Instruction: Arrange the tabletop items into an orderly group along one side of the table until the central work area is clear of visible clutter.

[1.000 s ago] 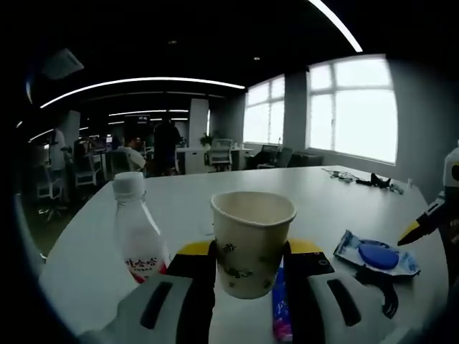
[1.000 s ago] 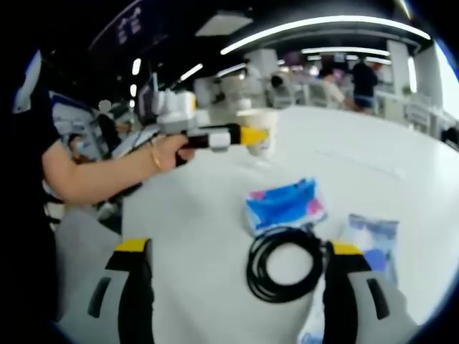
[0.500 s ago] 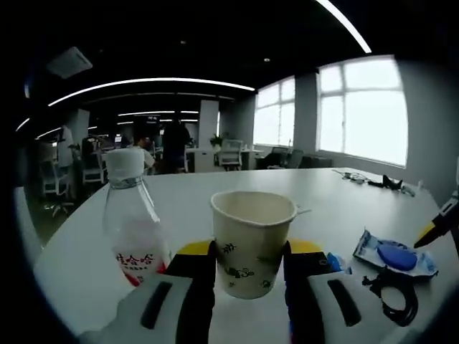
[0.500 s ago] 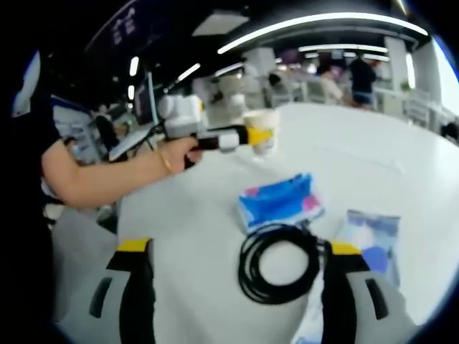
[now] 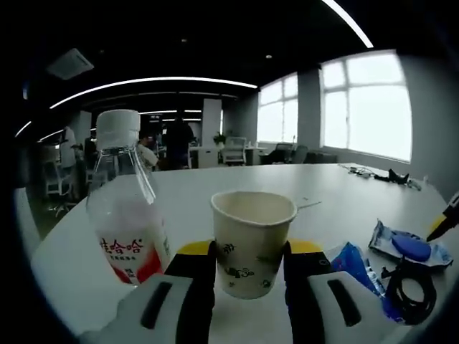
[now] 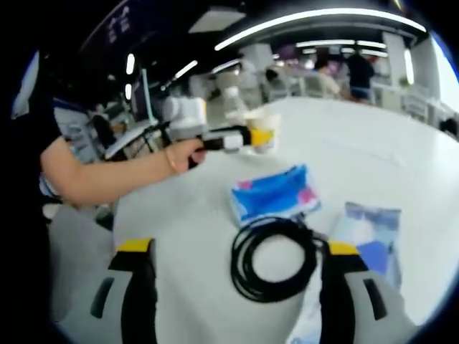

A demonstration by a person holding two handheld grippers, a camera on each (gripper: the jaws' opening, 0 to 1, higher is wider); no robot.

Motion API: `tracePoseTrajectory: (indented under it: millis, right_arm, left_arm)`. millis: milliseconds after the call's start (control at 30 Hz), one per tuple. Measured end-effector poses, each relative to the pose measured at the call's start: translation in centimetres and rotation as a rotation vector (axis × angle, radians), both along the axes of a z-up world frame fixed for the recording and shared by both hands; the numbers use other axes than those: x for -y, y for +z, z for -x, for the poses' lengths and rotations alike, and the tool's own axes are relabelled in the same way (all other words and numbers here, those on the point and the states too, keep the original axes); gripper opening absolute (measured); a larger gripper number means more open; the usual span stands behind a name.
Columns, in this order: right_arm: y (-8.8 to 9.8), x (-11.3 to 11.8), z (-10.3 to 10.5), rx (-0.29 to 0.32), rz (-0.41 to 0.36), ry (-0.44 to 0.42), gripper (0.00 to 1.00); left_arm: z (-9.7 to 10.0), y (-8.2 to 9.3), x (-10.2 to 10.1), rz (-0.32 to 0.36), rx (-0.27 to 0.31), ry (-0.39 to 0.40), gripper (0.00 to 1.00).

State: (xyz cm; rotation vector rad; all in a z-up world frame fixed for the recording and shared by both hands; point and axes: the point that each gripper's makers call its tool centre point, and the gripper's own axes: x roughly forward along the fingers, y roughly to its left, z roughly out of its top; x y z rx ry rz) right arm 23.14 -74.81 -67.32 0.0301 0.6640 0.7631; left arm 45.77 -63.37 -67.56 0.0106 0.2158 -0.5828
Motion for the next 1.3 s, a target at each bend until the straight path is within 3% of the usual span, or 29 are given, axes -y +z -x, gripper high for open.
tracePoseTrajectory:
  millis: [600,1133,1300]
  right_arm:
    - [-0.3,-0.2,0.1,-0.017,0.001,-0.002,0.91]
    - [-0.1,0.0,-0.2,-0.015,-0.010,-0.011,0.90]
    - [0.3,0.2,-0.5,-0.006,-0.023,-0.026,0.90]
  left_arm:
    - [-0.2,-2.7,-1.0,-0.025,-0.049,0.033,0.35]
    - [-0.1,-3.1,-1.0,-0.073,-0.066,0.044,0.38]
    - [0.5,-3.0,-0.3,-0.022,-0.113,0.017,0.49]
